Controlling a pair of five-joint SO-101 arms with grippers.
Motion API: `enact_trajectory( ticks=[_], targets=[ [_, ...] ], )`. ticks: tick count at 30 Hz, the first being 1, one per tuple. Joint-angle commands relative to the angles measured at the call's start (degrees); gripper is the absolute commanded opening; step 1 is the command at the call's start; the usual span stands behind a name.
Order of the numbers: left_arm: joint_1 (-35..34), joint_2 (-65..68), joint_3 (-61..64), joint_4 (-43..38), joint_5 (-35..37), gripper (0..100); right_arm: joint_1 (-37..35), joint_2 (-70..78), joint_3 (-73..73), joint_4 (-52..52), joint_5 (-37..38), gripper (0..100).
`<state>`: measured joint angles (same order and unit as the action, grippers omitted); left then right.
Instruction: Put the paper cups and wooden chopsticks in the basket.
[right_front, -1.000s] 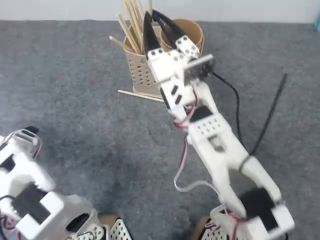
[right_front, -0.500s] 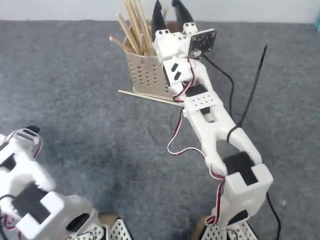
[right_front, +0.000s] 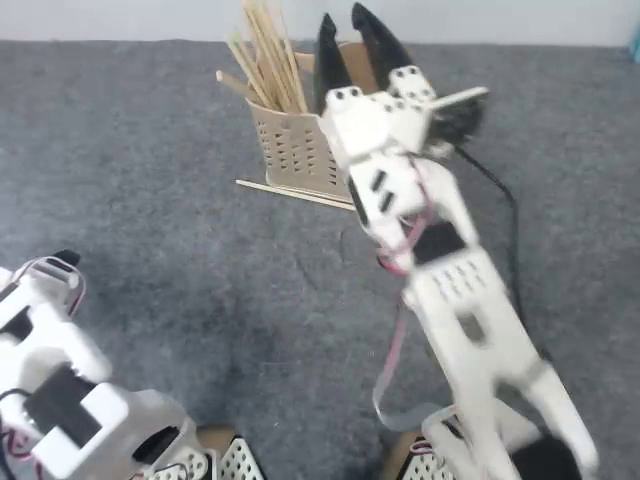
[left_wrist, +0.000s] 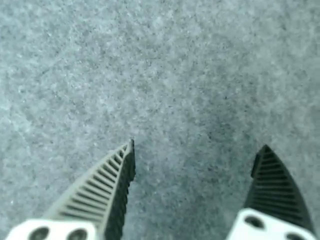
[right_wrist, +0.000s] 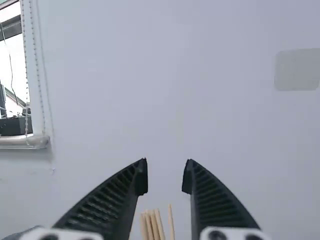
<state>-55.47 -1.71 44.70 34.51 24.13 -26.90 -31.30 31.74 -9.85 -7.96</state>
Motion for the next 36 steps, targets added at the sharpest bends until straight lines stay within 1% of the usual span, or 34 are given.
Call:
enact_trajectory(
  ticks=[1,3,5,9,12,15,17,21,23,26,28,33,36],
  targets=[
    [0.7,-0.2,-2.6,0.4,0.3,35,-0.3,-16.1,-1.8,26.8,-0.6,12.1],
    [0.7,-0.2,-2.6,0.4,0.3,35,-0.2,-20.4,-3.6,37.2,-0.6,12.1],
    [0.7,-0.2,-2.6,0.4,0.3,35,0.0,-21.2,-6.2,47.6,-0.6,12.1],
    [0.7,-0.6,-2.0,0.4,0.3,35,3.2,-21.7,-9.3,65.2,-0.8,11.7],
    [0.7,-0.6,-2.0,0.4,0.3,35,4.7,-21.1,-9.1,74.2,-0.8,11.6],
    [0.7,-0.6,-2.0,0.4,0.3,35,6.2,-19.9,-6.7,78.3,-0.3,11.7],
    [0.7,-0.6,-2.0,0.4,0.3,35,7.1,-18.8,-3.9,78.2,0.5,11.7],
    [0.7,-0.6,-2.0,0.4,0.3,35,7.4,-14.5,1.8,75.0,5.1,11.5],
    [0.7,-0.6,-2.0,0.4,0.3,35,7.4,-11.9,4.4,72.6,7.1,11.5],
    [0.7,-0.6,-2.0,0.4,0.3,35,7.4,-7.4,8.3,66.7,12.8,11.5],
    [0.7,-0.6,-2.0,0.4,0.3,35,7.4,-4.2,10.8,61.8,18.6,11.5],
    [0.7,-0.6,-2.0,0.4,0.3,35,7.4,4.0,16.0,48.9,37.1,11.8],
    [0.7,-0.5,-2.1,0.4,0.3,35,7.3,9.3,16.5,43.5,47.3,11.9]
  ],
)
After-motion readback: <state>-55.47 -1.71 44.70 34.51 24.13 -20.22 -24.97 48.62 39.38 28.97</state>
